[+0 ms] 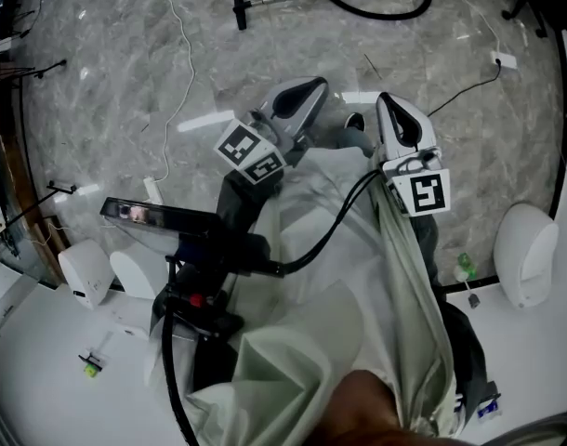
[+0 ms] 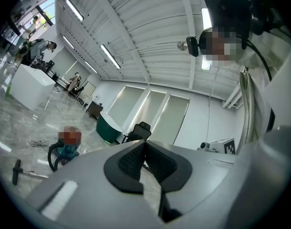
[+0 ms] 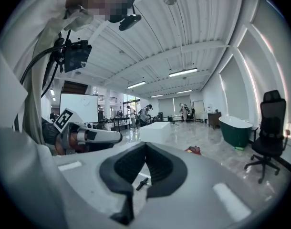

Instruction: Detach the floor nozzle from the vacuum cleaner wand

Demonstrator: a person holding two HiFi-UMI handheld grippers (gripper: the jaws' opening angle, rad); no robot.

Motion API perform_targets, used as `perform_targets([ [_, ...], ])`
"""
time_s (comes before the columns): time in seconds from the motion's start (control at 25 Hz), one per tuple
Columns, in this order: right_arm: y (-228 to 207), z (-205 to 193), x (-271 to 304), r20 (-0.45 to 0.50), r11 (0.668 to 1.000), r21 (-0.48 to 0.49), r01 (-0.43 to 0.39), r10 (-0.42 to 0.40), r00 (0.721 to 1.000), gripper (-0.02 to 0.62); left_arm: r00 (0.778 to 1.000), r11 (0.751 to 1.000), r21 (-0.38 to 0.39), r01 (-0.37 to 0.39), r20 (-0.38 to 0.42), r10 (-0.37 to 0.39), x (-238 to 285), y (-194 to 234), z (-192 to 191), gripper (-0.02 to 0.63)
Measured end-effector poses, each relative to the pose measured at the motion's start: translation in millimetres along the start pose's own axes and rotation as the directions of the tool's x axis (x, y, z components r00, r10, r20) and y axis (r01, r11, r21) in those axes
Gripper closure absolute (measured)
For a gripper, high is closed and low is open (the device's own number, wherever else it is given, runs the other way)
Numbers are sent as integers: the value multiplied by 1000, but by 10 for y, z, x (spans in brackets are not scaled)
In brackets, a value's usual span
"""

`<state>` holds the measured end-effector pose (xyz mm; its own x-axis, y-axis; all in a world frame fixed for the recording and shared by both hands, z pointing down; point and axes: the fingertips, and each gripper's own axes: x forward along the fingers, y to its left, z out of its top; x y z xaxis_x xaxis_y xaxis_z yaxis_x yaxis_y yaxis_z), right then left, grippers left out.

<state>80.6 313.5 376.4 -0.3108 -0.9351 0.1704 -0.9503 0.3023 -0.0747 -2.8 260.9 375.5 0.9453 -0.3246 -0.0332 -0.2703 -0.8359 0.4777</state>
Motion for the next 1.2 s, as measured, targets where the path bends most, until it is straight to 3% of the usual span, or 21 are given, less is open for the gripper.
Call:
perform_targets([
  [0.24,-235,-113,-40,-72,991,-100,-88,81,994,595,997,997,20,-74,30,74,200,-135,-108,614],
  [0.4,-354,-276,2,-160,973,-125,-193,173,972,595,983,986,-6,-168,69,168,212,-144,-199,614],
  [0.48,-449,-337,55,-151,973,-81,-216,202,968,595,975,978,-25,-206,75,207,193,-121,-241,614],
  [0.64,-641,-410,292,-115,966,113,-232,245,963,595,958,963,-40,-265,99,268,159,71,-157,614],
  [0.72,-694,-436,478,-129,954,173,-244,267,955,595,952,957,-49,-285,106,288,159,233,-103,614],
  [0.8,-680,-432,661,-136,948,162,-275,297,945,595,949,954,-63,-292,104,298,169,417,-77,614],
  [1.0,-657,-496,1307,-244,939,-125,-321,285,927,595,954,956,-100,-275,92,284,319,1119,86,614],
  [1.08,-721,-569,1716,-288,941,-111,-318,276,917,595,956,955,-126,-268,85,279,406,1513,215,614],
  [1.2,-773,-618,2400,-329,951,-4,-310,291,898,595,958,949,-176,-262,67,277,469,2140,463,614],
])
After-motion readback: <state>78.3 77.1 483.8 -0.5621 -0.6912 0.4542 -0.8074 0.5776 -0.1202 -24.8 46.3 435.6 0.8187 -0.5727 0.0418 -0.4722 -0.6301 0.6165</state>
